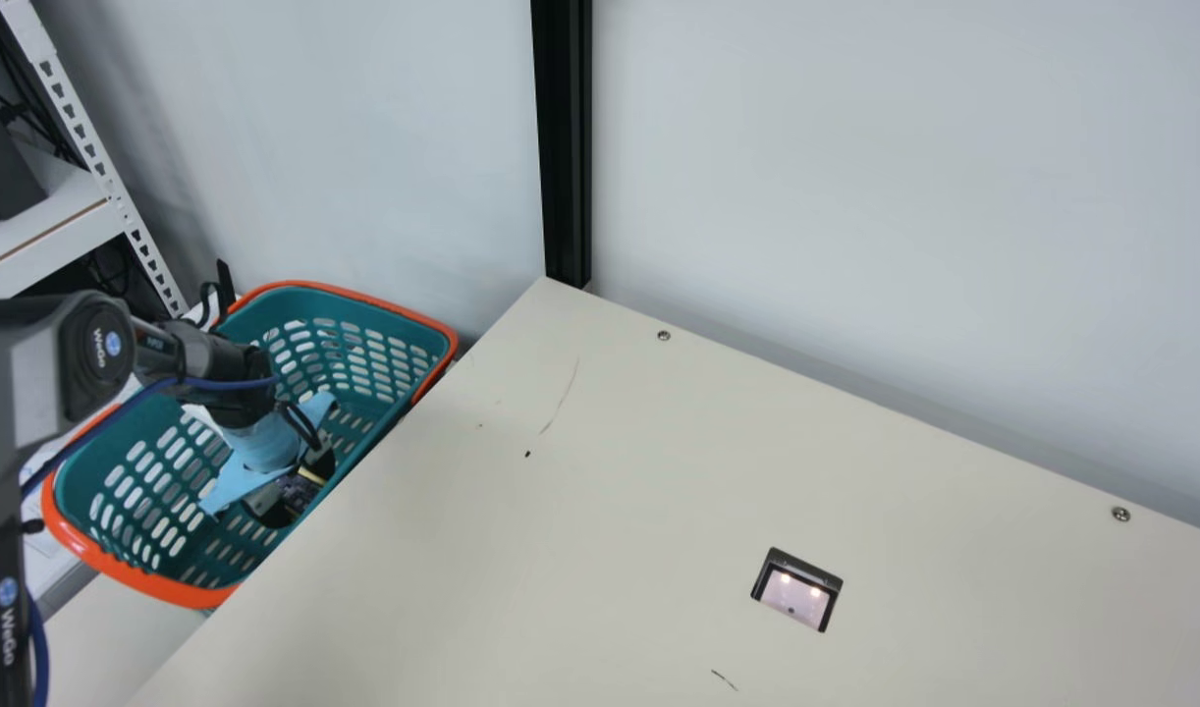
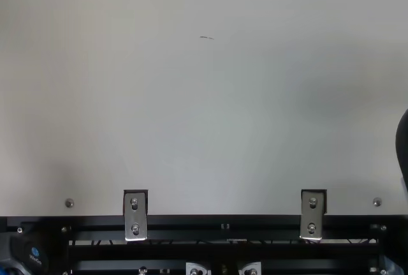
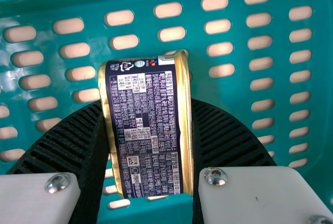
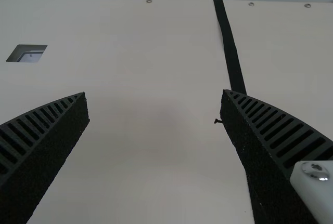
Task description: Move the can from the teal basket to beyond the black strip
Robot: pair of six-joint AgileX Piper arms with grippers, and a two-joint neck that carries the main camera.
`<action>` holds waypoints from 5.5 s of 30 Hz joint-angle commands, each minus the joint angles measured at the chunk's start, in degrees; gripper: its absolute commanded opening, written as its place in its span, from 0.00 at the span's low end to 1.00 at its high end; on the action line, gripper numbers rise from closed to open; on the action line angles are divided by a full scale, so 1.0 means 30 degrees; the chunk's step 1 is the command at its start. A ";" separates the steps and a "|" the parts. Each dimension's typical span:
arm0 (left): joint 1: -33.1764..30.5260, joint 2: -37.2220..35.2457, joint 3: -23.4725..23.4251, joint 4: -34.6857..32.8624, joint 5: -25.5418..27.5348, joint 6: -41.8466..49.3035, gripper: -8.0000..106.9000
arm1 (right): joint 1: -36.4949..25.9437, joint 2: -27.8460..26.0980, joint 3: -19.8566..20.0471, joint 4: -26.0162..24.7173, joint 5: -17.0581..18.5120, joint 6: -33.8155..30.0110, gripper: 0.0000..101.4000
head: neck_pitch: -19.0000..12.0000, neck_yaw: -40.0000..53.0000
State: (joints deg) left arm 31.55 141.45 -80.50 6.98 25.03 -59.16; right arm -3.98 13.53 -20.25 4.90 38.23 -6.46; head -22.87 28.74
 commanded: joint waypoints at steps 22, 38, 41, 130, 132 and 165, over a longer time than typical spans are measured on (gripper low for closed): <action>-0.0269 -0.9216 0.4435 -0.0381 -0.1272 0.2694 0.16 | 0.0000 0.0000 0.0000 0.0000 0.0000 0.0000 1.00 | -0.0709 0.0208; -0.0689 -1.5184 0.4965 -0.4744 0.2038 0.9017 0.16 | 0.0000 0.0000 0.0000 0.0000 0.0000 0.0000 1.00 | -0.0709 0.0208; -0.0822 -1.6105 0.4895 -0.5946 0.3408 1.0591 0.16 | 0.0000 0.0000 0.0000 0.0000 0.0000 0.0000 1.00 | -0.0709 0.0208; -0.4123 -1.7246 0.8311 -1.6442 1.4949 1.6682 0.16 | 0.0000 0.0000 0.0000 0.0000 0.0000 0.0000 1.00 | -0.0709 0.0208; -0.4202 -1.7196 0.8396 -1.6564 1.4958 1.6744 0.16 | 0.0000 0.0000 0.0000 0.0000 0.0000 0.0000 1.00 | -0.0709 0.0208; -0.4715 -1.6783 0.9141 -1.7502 1.4921 1.7293 0.16 | 0.0000 0.0000 0.0000 0.0000 0.0000 0.0000 1.00 | -0.0709 0.0208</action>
State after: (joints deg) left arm 17.40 91.10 -53.08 -45.53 69.79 -7.28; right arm -3.98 13.53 -20.25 4.90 38.23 -6.46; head -22.87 28.74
